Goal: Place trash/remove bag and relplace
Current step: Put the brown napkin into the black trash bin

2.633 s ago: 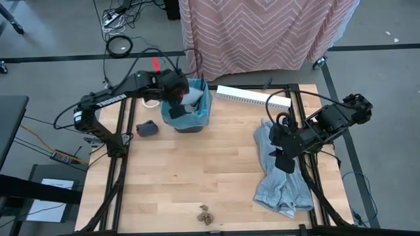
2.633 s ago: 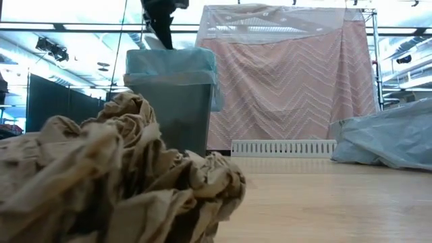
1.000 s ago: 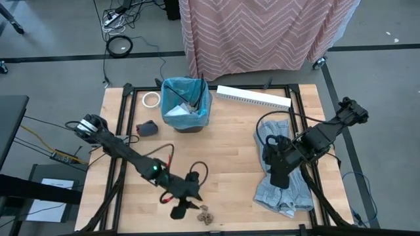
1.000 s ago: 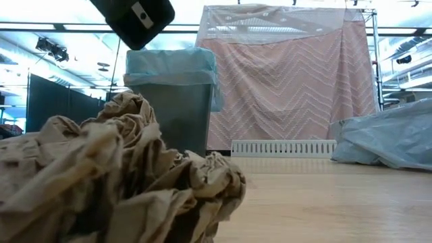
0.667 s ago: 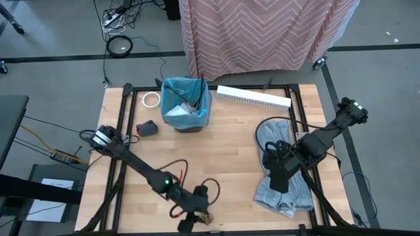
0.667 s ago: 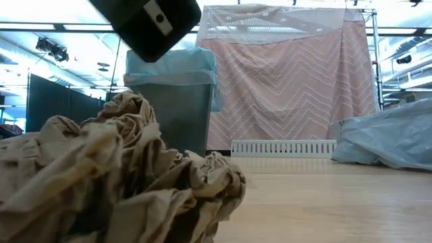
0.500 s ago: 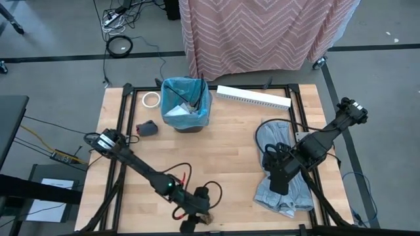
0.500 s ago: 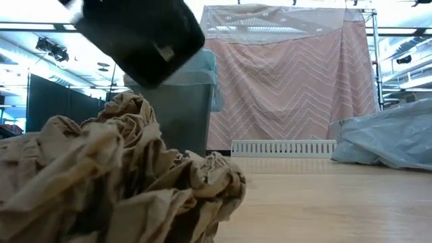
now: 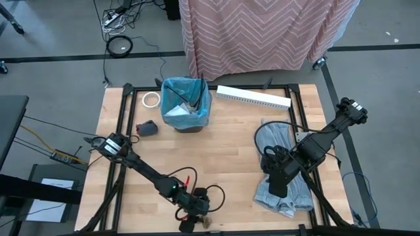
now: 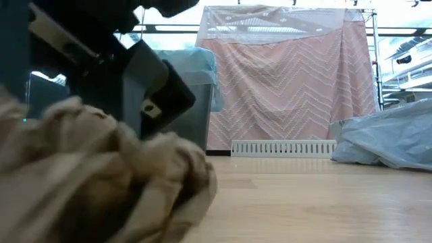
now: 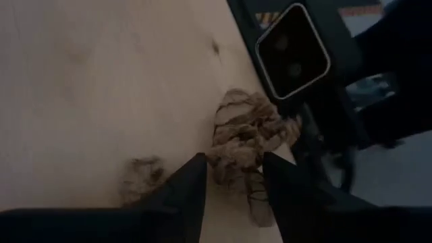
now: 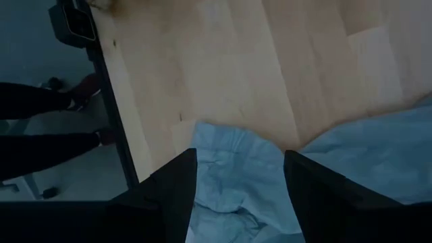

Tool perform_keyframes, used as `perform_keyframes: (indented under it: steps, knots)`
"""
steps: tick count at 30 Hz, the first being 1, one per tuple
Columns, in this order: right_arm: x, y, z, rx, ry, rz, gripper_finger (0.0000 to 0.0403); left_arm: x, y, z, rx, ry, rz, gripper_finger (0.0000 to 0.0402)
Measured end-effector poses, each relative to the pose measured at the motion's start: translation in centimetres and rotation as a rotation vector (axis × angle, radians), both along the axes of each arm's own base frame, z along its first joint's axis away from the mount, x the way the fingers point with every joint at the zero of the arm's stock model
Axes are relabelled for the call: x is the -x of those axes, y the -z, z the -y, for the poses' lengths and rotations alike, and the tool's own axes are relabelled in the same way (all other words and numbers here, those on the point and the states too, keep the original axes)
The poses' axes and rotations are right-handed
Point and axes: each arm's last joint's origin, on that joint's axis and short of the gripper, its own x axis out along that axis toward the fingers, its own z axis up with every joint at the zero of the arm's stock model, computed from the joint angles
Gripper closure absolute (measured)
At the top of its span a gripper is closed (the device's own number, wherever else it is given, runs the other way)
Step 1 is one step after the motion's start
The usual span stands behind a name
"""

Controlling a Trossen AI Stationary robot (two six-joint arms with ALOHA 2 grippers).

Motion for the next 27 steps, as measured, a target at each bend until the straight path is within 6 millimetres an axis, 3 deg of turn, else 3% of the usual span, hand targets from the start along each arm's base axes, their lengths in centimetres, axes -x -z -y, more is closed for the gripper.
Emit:
perform_keyframes:
  steps: [2,7,10,19,23,27]
  knots:
    - [0.0,0.0,0.0,0.008,0.001,0.004,0.0193,0.0,0.7,0.1,0.025,-0.003,-0.043,0.0275]
    - [0.1,0.0,-0.1,0.009,-0.001,0.002,0.0196,-0.2,1.1,0.2,0.088,-0.032,-0.093,0.0382]
    - [0.2,0.0,-0.1,0.007,0.001,0.000,0.0201,0.0,0.2,-0.2,0.076,-0.059,-0.087,0.0387]
    - [0.2,0.0,-0.1,0.018,-0.006,0.000,0.0216,0.3,-5.3,-4.3,-0.018,-0.125,-0.046,0.0389]
    - [0.2,0.0,0.0,0.031,0.001,0.010,0.0217,0.8,-8.9,-7.8,-0.097,-0.205,0.012,0.0390]
    - [0.0,0.0,0.1,0.076,0.027,0.050,0.0218,2.8,-13.9,-12.3,-0.157,-0.322,0.083,0.0391]
